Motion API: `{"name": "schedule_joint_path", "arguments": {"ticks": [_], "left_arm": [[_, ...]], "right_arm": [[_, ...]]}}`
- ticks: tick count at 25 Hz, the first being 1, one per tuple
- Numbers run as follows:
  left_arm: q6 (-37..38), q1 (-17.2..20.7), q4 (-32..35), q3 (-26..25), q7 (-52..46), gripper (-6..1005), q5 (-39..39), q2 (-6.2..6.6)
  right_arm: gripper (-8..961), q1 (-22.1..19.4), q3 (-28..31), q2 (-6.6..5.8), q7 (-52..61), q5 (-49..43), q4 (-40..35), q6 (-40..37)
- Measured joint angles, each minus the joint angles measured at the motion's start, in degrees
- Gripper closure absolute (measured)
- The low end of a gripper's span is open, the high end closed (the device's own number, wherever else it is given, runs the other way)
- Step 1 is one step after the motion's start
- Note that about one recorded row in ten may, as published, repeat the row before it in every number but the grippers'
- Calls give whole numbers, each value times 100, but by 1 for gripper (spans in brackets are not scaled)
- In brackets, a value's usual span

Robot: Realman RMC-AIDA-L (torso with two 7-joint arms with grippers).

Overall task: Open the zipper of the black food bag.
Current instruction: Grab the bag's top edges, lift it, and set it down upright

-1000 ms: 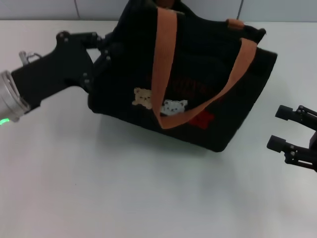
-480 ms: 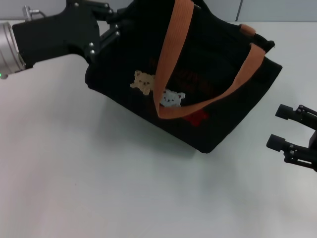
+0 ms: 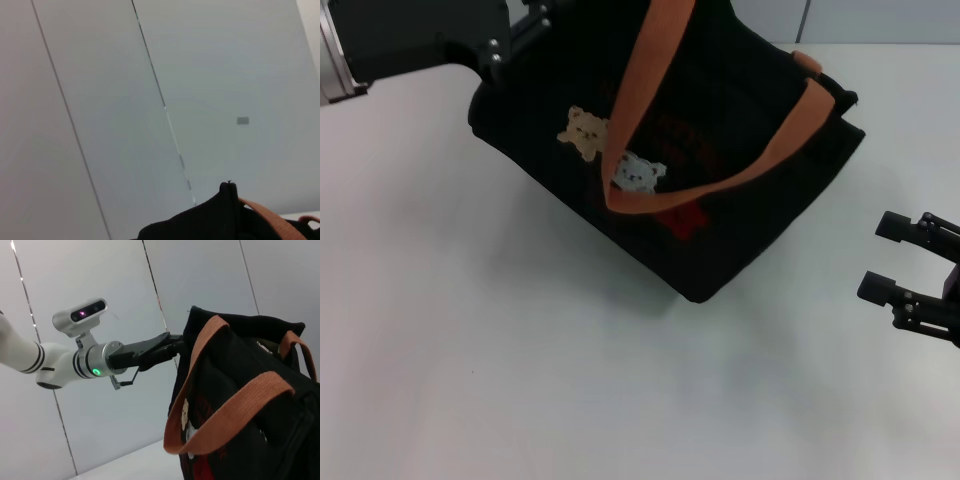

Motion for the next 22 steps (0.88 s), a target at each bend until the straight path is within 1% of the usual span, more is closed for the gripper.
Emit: {"name": "schedule_joint_path", "arguments": {"ticks": [2, 8, 12, 15, 16, 18, 19, 20, 21, 22], "left_arm": [[3, -88, 165, 70, -91, 897, 10, 0], [20, -217, 339, 769, -460, 898, 7, 1], [27, -373, 551, 935, -590, 898, -15, 1], [33, -420, 674, 1282, -808, 898, -195, 0], [36, -388, 694, 1606, -1004, 898, -445, 0], [37, -270, 699, 2091, -1266, 898, -877, 1], [26, -63, 719, 2696, -1581, 898, -1452, 1], [0, 122, 764, 3195, -1843, 899, -1905, 0], [-79, 379, 861, 3747, -2113, 899, -2476, 1], [-235, 715, 1039, 4505, -2446, 899, -3086, 1]], "right_arm": [[126, 0, 0, 0, 1, 0, 0, 1], [126, 1, 0, 0, 2, 0, 9, 17], [126, -1, -1, 1, 2, 0, 10, 19], [126, -8, 2, 1, 2, 0, 10, 19], [126, -8, 7, 1, 2, 0, 9, 19], [126, -9, 13, 0, 1, 0, 8, 19], [126, -9, 16, 1, 1, 0, 8, 18], [126, -8, 19, 1, 1, 0, 9, 19], [126, -10, 29, 0, 2, -1, 8, 17], [126, -13, 40, 0, 2, 0, 9, 17]]}}
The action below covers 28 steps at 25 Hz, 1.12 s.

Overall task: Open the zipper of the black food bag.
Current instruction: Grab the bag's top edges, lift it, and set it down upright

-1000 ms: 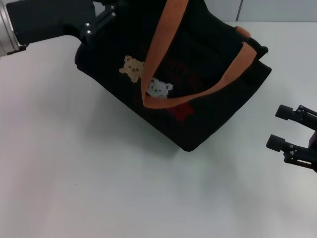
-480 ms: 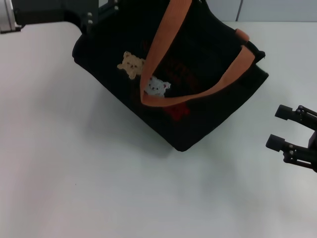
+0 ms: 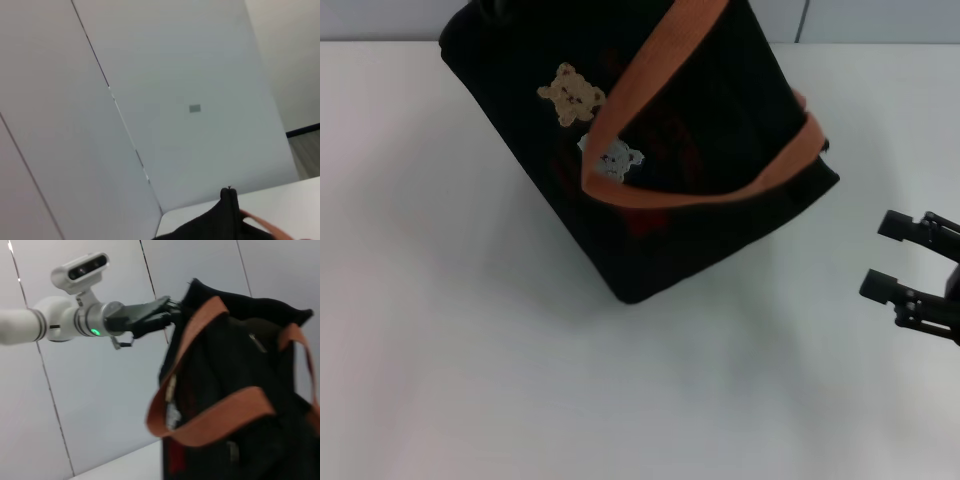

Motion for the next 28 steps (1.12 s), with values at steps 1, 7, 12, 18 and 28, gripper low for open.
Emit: {"name": "schedule_joint_path", "arguments": {"ticks": [1, 7, 12, 18, 28], "left_arm": [[-225, 354, 183, 672, -299, 899, -586, 2], [-3280, 2844, 2302, 5879, -1224, 899, -2613, 74], [-3866, 3102, 2089, 7481, -1335, 899, -2830, 39], [-3860, 3512, 1778, 7308, -1003, 900, -3454, 38], [-3785, 3587, 1789, 7044, -978, 899, -3571, 52]], "right_arm": [[126, -10, 16, 0, 0, 0, 1, 0], [126, -49, 46, 5, -43, 0, 6, 9], [128, 0, 48, 8, -42, 0, 25, 11], [131, 12, 47, 9, -10, 0, 26, -17], [135, 91, 538, 7, 61, 193, -407, -57]]}}
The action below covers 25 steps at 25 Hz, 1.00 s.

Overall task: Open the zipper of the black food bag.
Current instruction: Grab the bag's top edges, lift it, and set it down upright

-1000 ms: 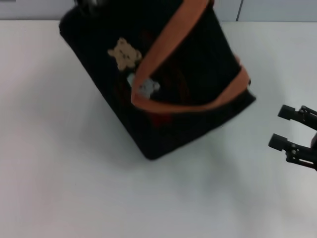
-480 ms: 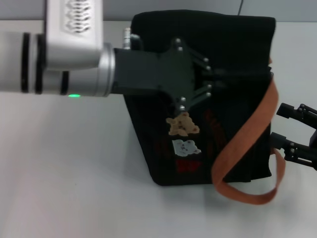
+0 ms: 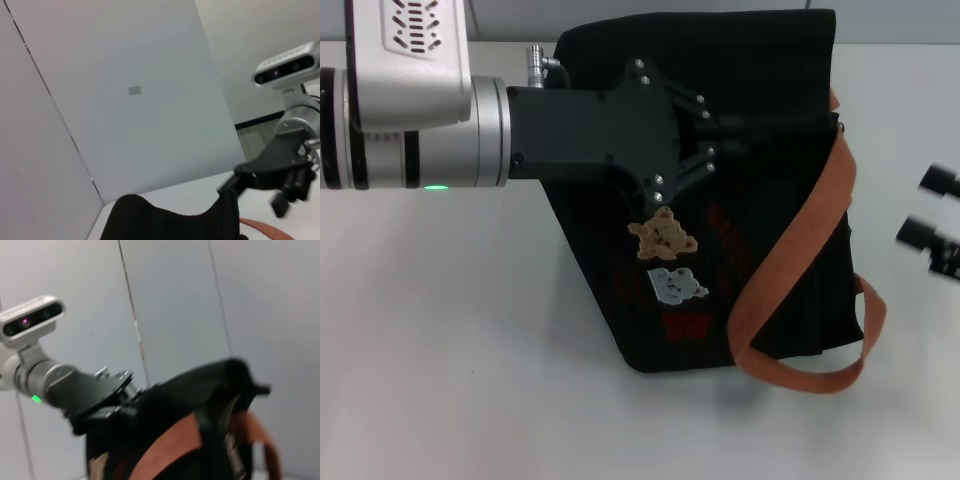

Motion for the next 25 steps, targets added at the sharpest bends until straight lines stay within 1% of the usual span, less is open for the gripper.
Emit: {"name": "schedule_joint_path", "arguments": {"ticks": [3, 4, 5, 8, 14, 22, 25], "left_arm": [[29, -4, 15, -55, 1, 899, 6, 1], [39, -8, 19, -70, 2, 900, 8, 1], [46, -14, 20, -84, 2, 900, 7, 0], [63, -25, 19, -114, 3, 901, -28, -4], [103, -27, 39, -144, -8, 902, -42, -7], [161, -27, 36, -168, -16, 902, -100, -8], [190, -44, 36, -165, -14, 902, -100, -8]], "right_arm": [[136, 47, -2, -24, 43, 295, -205, 32], [160, 116, -33, -21, 119, 359, -409, 46], [185, 116, -33, -21, 119, 359, -409, 46], [258, 285, -218, 8, 187, 328, -635, 213], [490, 555, -696, 11, 209, 325, -641, 602], [516, 696, -1334, 12, 221, 367, -609, 946], [517, 757, -1451, 27, 223, 386, -599, 1115]]}}
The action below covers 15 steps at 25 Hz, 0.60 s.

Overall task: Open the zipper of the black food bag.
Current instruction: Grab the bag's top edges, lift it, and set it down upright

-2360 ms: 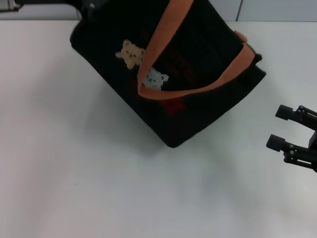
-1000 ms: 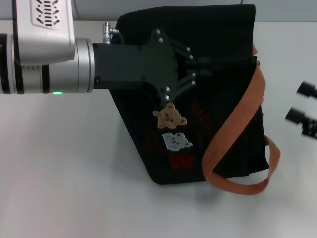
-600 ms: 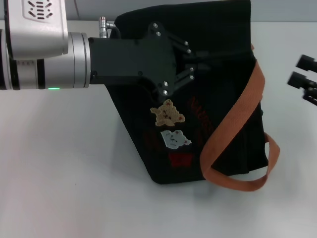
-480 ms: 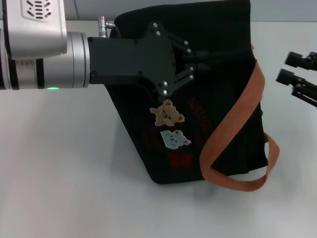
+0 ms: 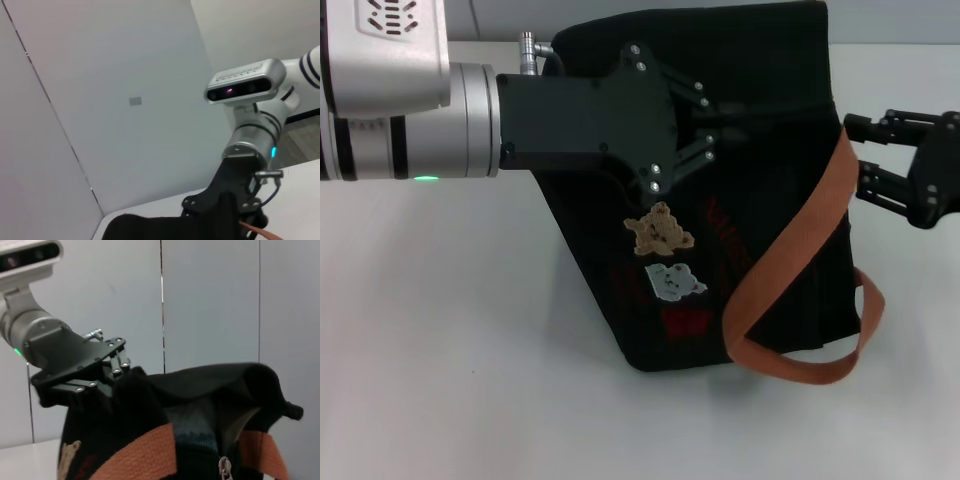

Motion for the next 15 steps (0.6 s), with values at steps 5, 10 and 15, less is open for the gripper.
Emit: {"name": "schedule_joint_path", "arguments": {"ticks": [5, 10, 15], "left_arm": [[87, -25, 0, 12, 8, 902, -1, 0], [125, -33, -4, 12, 17, 902, -46, 4], [232, -36, -6, -23, 18, 902, -72, 9]], "right_arm": [[517, 217, -23, 4, 1, 4, 177, 209], [532, 342, -80, 12, 15, 8, 208, 346], [639, 375, -448, 15, 23, 14, 192, 504]]}}
